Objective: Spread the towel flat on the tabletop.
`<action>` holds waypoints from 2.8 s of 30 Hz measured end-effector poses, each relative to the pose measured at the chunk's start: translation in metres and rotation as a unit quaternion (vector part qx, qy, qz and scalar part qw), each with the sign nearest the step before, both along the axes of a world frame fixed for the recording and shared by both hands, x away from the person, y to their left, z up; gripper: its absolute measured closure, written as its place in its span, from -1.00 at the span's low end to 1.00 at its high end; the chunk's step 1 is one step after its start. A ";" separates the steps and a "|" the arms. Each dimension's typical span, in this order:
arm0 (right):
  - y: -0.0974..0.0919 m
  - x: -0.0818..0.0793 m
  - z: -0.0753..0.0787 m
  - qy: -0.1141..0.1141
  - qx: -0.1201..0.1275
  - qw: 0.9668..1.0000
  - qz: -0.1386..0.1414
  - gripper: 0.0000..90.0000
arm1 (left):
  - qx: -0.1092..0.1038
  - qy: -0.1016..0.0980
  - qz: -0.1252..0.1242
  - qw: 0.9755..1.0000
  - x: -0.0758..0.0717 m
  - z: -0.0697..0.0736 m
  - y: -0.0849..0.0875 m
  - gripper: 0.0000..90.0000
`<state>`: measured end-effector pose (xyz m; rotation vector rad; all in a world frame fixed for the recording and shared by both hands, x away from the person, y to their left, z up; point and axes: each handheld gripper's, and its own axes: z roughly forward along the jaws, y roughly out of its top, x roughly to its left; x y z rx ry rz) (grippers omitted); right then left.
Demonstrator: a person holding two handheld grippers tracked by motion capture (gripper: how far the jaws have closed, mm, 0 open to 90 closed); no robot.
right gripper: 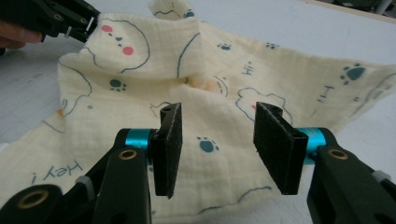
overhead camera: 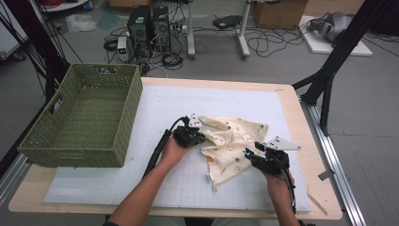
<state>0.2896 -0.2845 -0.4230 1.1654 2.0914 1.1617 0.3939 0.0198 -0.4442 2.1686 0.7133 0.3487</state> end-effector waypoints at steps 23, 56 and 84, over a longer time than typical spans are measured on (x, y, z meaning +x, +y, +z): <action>0.040 0.008 -0.026 0.078 -0.026 0.991 0.106 0.93 | -0.052 0.015 0.005 0.998 -0.055 0.022 0.114 0.92; -0.025 0.013 0.005 0.009 -0.005 1.000 -0.029 0.42 | -0.126 0.011 0.073 0.989 -0.031 0.021 0.105 -0.12; 0.006 0.089 -0.015 0.068 -0.084 0.994 0.014 0.89 | -0.055 -0.034 0.124 0.990 0.016 0.003 0.062 0.93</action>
